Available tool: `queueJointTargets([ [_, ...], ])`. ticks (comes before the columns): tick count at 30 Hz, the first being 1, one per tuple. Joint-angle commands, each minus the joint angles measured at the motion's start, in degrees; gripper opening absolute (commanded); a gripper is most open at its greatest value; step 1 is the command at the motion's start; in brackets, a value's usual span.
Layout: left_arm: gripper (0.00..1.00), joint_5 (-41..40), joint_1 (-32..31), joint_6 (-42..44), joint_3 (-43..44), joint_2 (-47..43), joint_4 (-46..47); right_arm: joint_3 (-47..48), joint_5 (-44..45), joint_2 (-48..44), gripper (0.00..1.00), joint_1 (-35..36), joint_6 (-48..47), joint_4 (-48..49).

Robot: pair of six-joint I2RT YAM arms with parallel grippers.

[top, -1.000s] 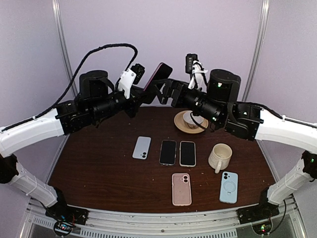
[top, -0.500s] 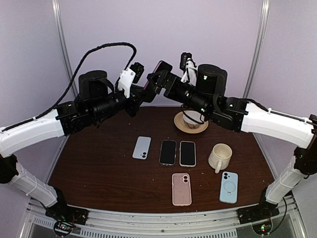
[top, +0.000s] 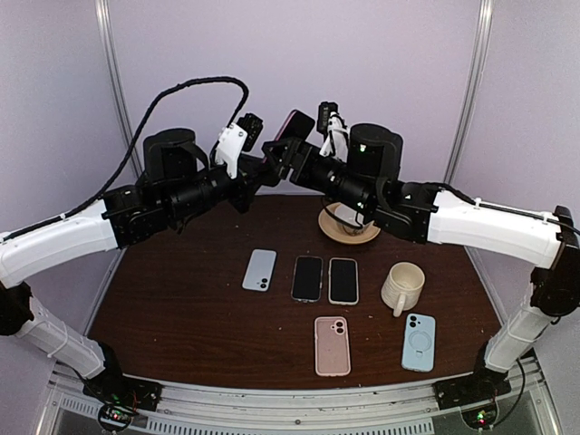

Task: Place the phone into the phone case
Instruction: Pass from the left arm to the right, then adjust the phone case at the center of the board.

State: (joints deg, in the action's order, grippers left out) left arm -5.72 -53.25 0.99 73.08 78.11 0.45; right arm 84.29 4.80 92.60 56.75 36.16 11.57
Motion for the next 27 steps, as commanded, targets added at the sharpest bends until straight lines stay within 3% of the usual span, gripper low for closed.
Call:
queueJointTargets([
  [1,0.00,0.3,-0.3,-0.1,-0.6,-1.0,7.1,1.3,-0.5,0.4,0.48,-0.2,1.0,4.6],
  [5,0.02,1.1,-0.4,-0.2,-0.9,-0.8,6.1,-0.1,-0.5,-0.8,0.27,-0.2,0.8,4.5],
  [7,0.41,2.4,-0.3,-0.4,-2.0,-1.4,6.1,-1.4,0.5,-1.7,0.24,-0.2,0.1,4.4],
  [9,0.72,3.3,-0.4,-0.8,-3.7,-2.4,6.7,-2.3,1.6,-2.7,0.13,-0.4,-0.6,3.5],
  [12,0.92,3.6,-0.3,-3.1,-6.2,-4.8,5.5,-3.7,2.7,-4.6,0.03,-0.5,-2.1,0.5],
  [14,0.97,3.8,-0.3,-4.7,-7.4,-6.4,2.2,-5.0,3.9,-6.4,0.00,-0.5,-2.7,-1.7],
  [17,0.98,3.2,-0.2,-7.6,-9.9,-9.3,-3.6,-7.0,5.9,-9.3,0.00,-0.5,-4.9,-8.1],
  [23,0.98,-0.7,-0.2,-11.1,-18.2,-13.0,-7.7,-8.6,13.0,-13.1,0.00,0.1,-6.2,-30.2],
  [27,0.98,-5.4,-0.3,-13.2,-18.5,-11.1,-13.1,-9.3,17.5,-14.4,0.00,2.8,-1.1,-44.4],
])
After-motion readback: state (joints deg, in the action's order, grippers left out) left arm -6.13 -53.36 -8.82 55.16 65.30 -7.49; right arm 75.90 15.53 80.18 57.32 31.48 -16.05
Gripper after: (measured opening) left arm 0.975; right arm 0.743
